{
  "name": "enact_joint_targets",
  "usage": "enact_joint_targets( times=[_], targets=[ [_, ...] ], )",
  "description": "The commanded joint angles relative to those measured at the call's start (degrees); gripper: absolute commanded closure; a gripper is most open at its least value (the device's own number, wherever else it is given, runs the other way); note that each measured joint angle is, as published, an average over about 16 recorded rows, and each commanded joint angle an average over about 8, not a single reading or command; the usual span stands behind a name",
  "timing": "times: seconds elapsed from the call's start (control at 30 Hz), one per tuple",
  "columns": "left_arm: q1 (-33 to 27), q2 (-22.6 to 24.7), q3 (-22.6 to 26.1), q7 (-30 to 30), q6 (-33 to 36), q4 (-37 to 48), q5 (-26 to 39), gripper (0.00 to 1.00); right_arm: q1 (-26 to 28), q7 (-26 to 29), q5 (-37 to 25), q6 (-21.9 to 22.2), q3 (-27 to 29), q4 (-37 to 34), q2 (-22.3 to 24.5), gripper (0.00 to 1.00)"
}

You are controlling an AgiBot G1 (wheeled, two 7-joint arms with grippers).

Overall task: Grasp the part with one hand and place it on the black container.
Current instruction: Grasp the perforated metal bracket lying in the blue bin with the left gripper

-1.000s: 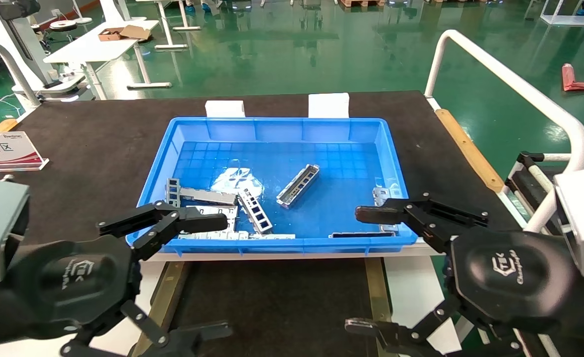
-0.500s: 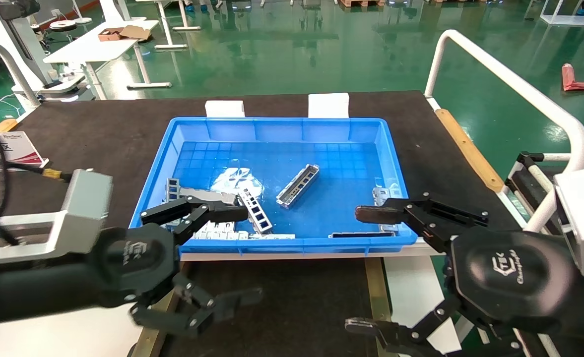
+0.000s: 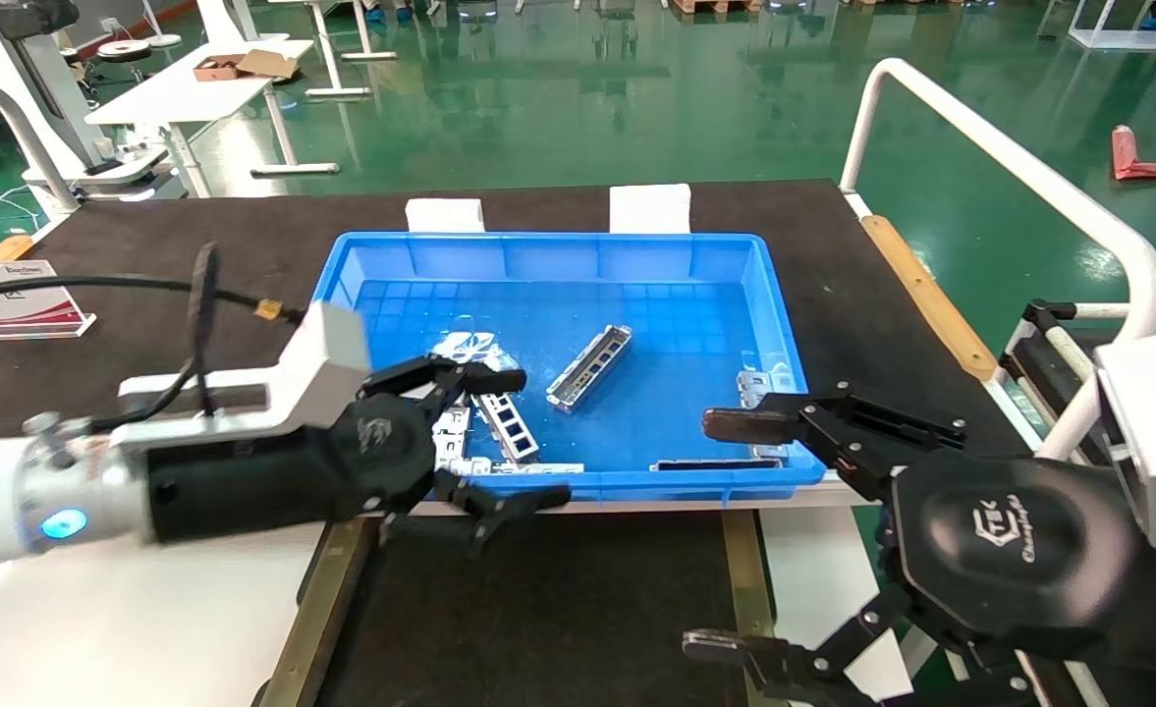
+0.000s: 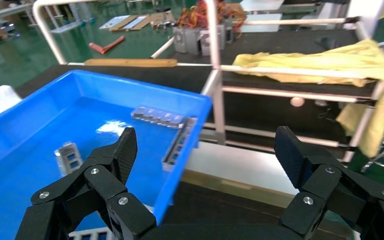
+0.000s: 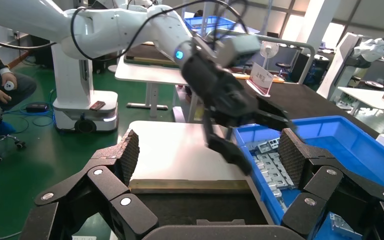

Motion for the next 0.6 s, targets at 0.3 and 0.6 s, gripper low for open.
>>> enact_joint_targets(
  times=[0.3, 0.6],
  targets=[
    [-5.57, 7.99, 2.84, 2.62, -5.35, 11.81, 6.26, 0.0, 0.01, -0.01, 0.02, 0.01, -0.02, 0.0, 0.01, 0.0],
    [-10.45, 15.24, 4.69, 6.19, -9.16, 24.25, 9.88, 0.0, 0.01, -0.02, 0.03, 0.02, -0.04, 0.0, 0.02, 0.0]
  ],
)
